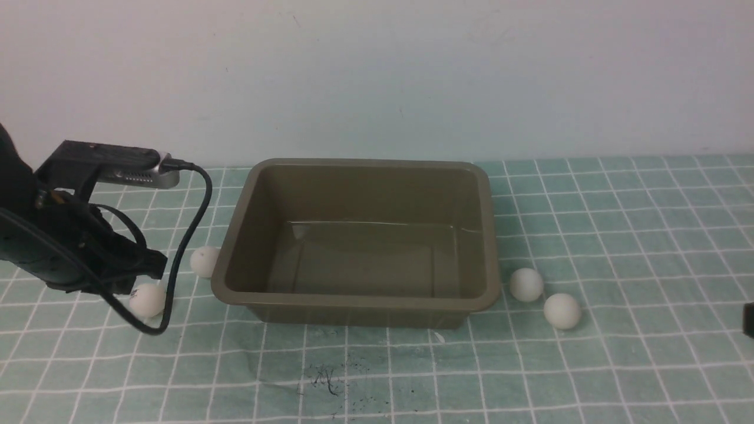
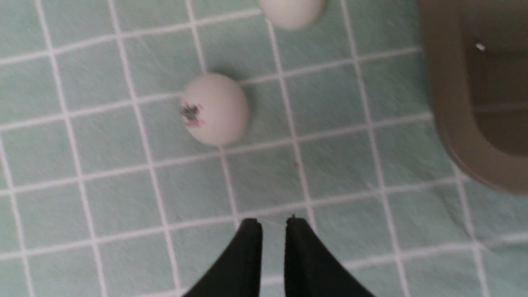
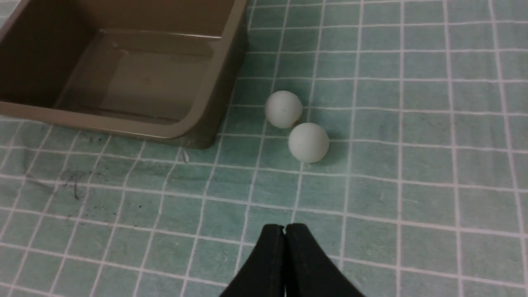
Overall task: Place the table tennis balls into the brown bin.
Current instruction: 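Reach for and grasp a ping pong ball on the table beside the basket, then drop the ball into the bin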
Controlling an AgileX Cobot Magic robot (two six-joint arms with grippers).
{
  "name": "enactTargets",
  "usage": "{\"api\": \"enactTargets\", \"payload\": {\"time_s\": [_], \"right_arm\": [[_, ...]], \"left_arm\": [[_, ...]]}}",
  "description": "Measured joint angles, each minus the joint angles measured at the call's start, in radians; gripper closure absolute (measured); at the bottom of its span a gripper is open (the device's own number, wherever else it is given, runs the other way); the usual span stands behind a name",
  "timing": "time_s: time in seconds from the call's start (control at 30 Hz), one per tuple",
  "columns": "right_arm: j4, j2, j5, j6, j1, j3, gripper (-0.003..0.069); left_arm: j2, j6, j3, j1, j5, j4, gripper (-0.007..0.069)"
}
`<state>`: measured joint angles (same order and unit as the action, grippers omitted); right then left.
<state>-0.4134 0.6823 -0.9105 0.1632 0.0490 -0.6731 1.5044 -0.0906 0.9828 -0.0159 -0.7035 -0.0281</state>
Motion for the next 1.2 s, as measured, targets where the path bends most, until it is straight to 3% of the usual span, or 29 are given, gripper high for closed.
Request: {"api": "enactTargets", "payload": {"time_s": [0.13, 0.17, 0.3, 0.37, 0.57, 0.63, 0.67, 0.7, 0.77, 1.0, 1.2], "right_arm": [[-0.092, 0.015, 0.008, 0.066, 0.000, 0.000, 0.0673], [-0.118, 0.015, 0.014, 0.094, 0.000, 0.000, 0.0673], [-0.149, 0.015, 0.037, 0.135, 0.000, -0.001, 0.0673], [-0.151, 0.015, 0.043, 0.137, 0.000, -0.001, 0.0673], [-0.162, 0.022, 0.069, 0.138, 0.000, -0.001, 0.0673], [-0.164, 0.034, 0.077, 0.138, 0.000, -0.001, 0.0673], [-0.164, 0.035, 0.078, 0.138, 0.000, -0.001, 0.0673], [-0.165, 0.053, 0.078, 0.138, 0.000, -0.001, 0.0673], [-0.165, 0.070, 0.078, 0.137, 0.000, -0.003, 0.0673], [-0.165, 0.283, 0.076, 0.172, 0.022, -0.030, 0.0669], [-0.121, 0.531, 0.126, 0.223, 0.123, -0.140, 0.0615]], "left_arm": [[0.084, 0.119, 0.025, 0.012, 0.060, 0.060, 0.0351], [0.119, 0.160, 0.041, 0.014, 0.062, 0.068, 0.0281], [0.223, 0.196, 0.085, 0.016, 0.067, 0.068, 0.0116], [0.269, 0.197, 0.100, 0.017, 0.073, 0.069, 0.0083], [0.385, 0.203, 0.129, 0.017, 0.107, 0.070, 0.0086], [0.416, 0.205, 0.141, 0.017, 0.119, 0.070, 0.0158], [0.418, 0.205, 0.141, 0.017, 0.119, 0.070, 0.0158], [0.430, 0.206, 0.153, 0.017, 0.112, 0.071, 0.0258], [0.431, 0.207, 0.164, 0.017, 0.097, 0.071, 0.0288], [0.335, 0.185, 0.301, 0.006, -0.162, 0.049, 0.0279], [0.216, -0.015, 0.369, -0.106, -0.159, -0.145, 0.0279]]}}
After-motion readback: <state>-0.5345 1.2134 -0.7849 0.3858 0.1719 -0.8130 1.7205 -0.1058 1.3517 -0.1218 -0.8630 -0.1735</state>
